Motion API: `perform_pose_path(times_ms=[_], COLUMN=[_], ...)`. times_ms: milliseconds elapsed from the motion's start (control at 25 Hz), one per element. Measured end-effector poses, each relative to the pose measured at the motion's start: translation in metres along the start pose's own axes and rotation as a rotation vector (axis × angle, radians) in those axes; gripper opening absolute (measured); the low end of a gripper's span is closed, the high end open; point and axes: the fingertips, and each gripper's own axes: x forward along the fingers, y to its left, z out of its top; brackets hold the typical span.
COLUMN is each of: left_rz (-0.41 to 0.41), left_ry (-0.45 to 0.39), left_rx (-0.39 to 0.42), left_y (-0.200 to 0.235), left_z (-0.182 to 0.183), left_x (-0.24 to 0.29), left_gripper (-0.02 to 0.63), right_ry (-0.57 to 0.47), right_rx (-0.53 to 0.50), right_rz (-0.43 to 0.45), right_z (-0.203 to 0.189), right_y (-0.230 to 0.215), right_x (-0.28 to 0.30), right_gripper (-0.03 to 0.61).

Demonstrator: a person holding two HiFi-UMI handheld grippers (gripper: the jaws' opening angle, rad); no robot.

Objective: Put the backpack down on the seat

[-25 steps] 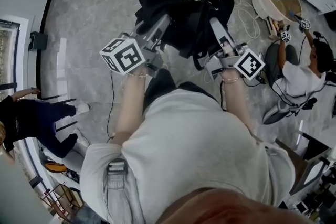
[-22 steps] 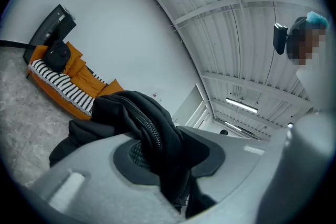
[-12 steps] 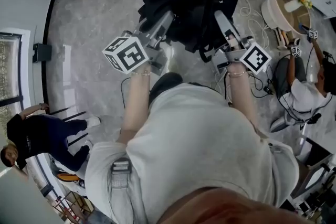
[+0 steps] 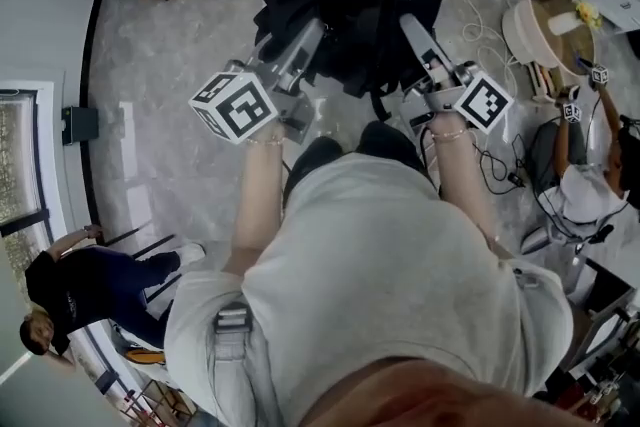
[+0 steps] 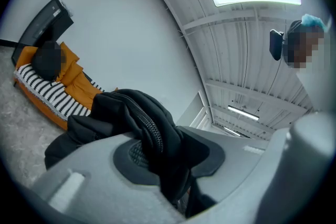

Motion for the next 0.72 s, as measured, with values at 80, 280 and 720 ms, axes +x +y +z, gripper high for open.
perform_pose_path(times_ms=[80, 280, 720], left_rz=[-0.005, -0.012, -0.004], left_ry=[0.005, 0.016, 0.008], left_rx=[0.006, 0.013, -0.007], left_y=[-0.0025, -0.0051, 0.0009], left_z=[-0.0011, 0.0009, 0.0027], left_x=[0.0005, 0.0015, 0.0016], left_gripper=[0.106, 0.106, 0.106], right_ry=[0.001, -0.004, 0.006], right_rx=[-0.009, -0.018, 0.009], right_rz=[0.000, 0.001, 0.006], right_z=[0.0000, 0.0002, 0.0005], right_y=[0.0005, 0.0036, -0.0003], right_x=[-0.0013, -0.0018, 0.0015], right_gripper=[0.012, 0.012, 0.012])
